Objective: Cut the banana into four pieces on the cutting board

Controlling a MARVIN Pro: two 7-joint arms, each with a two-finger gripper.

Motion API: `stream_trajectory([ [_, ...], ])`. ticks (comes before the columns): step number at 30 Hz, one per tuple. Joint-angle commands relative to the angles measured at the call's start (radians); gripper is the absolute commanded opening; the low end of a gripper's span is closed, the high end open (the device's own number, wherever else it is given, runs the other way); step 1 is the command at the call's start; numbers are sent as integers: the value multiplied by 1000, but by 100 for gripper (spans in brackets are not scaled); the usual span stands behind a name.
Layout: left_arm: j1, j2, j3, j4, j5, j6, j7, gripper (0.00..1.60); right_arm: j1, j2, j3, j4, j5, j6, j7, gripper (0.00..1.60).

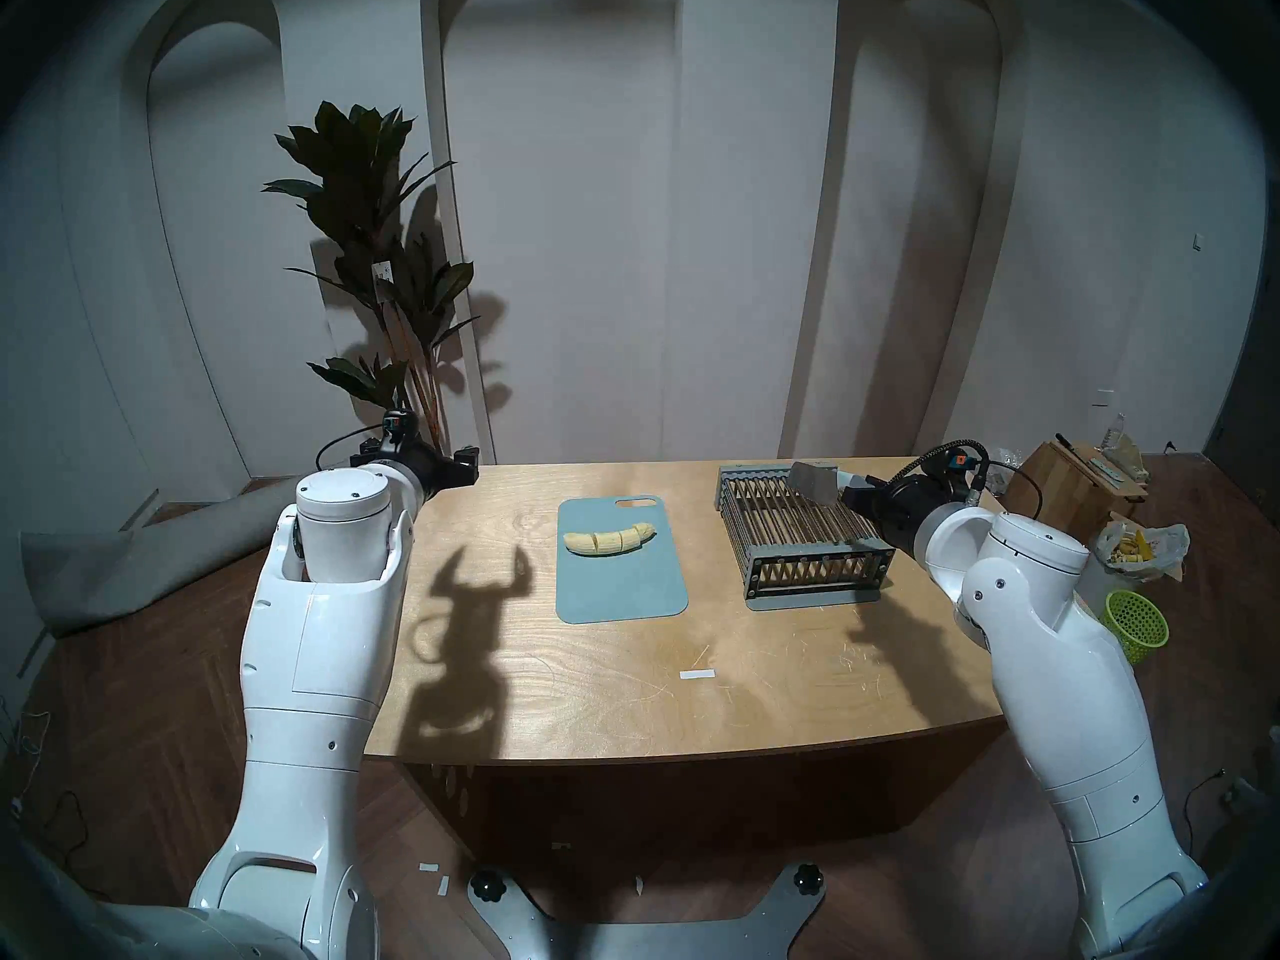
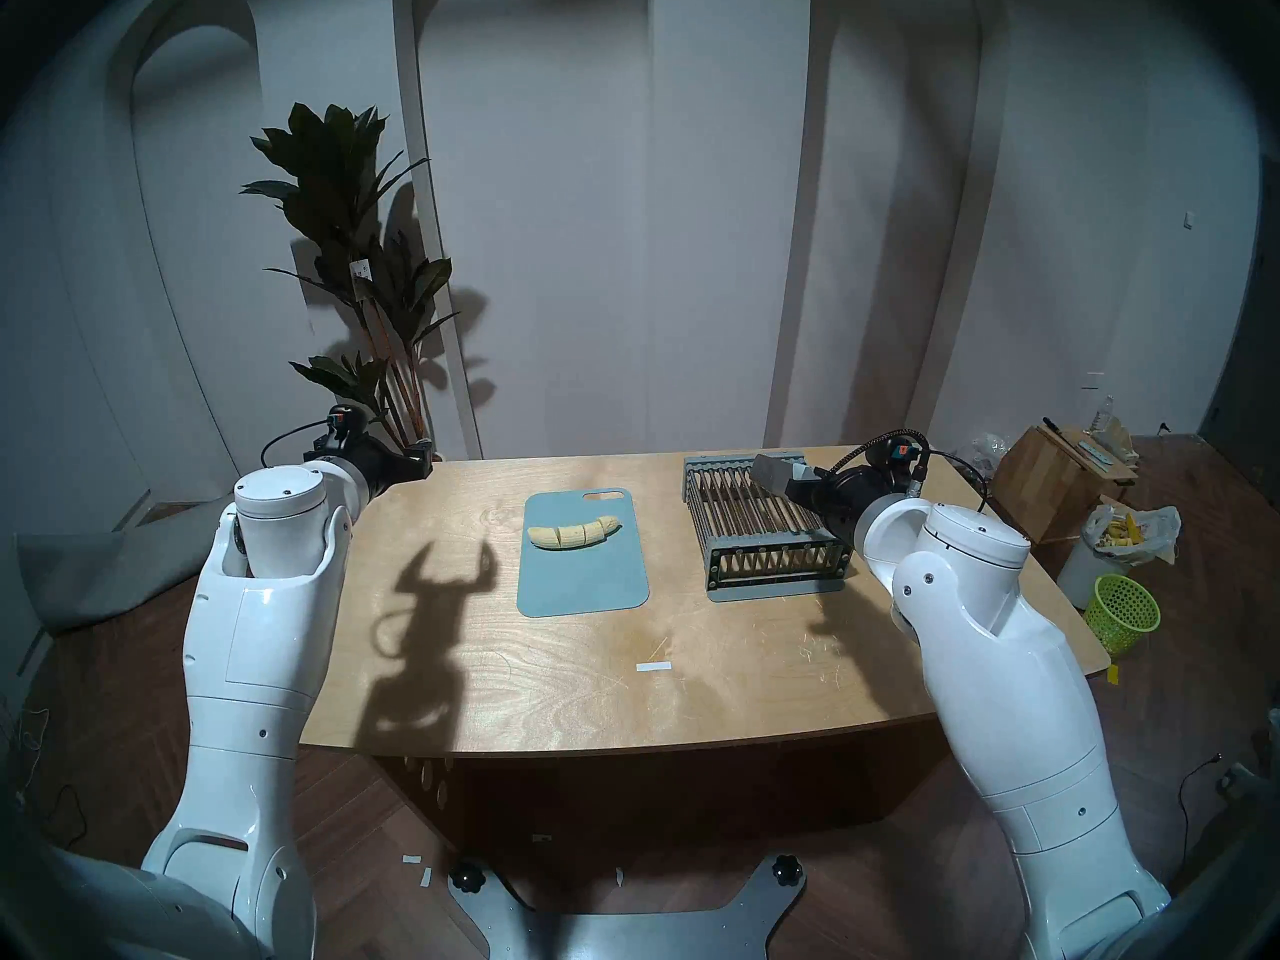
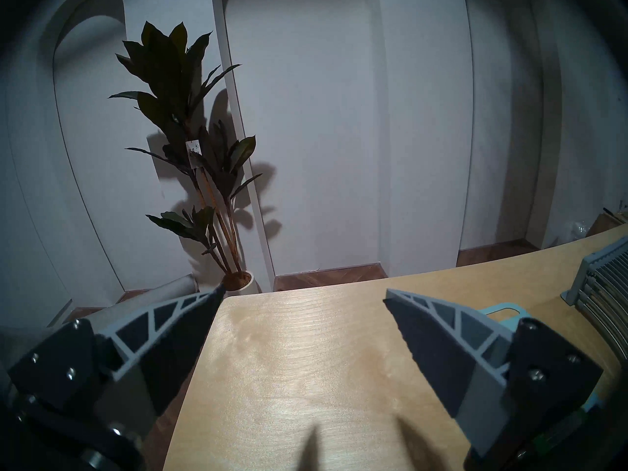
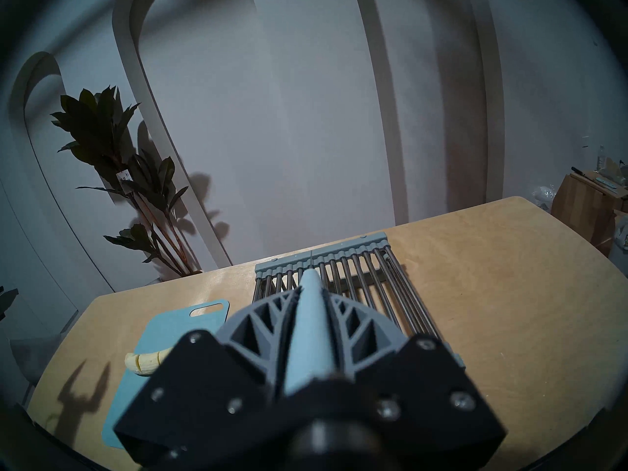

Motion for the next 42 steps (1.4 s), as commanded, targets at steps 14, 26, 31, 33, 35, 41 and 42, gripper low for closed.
stream_trajectory([
  [14, 24, -4, -10, -54, -15, -1, 1, 160, 42, 70, -21, 74, -34, -10, 66, 0],
  [26, 31, -11, -19, -59, -24, 6, 14, 160, 139, 82, -59, 131, -65, -8, 105, 0],
  [31, 38, -18, -27, -70, -29, 19, 22, 160, 157, 92, -77, 160, -72, 0, 120, 160],
  [33, 39, -19, -28, -70, -30, 20, 23, 160, 157, 94, -76, 161, -69, 6, 121, 160],
  [35, 41, -20, -28, -71, -32, 20, 23, 160, 150, 98, -74, 160, -70, 2, 126, 160],
  [41, 46, -25, -26, -73, -38, 21, 24, 160, 111, 111, -53, 108, -78, -17, 127, 160],
  [42, 46, -26, -26, -73, -39, 21, 25, 160, 103, 116, -53, 91, -89, -27, 128, 160],
])
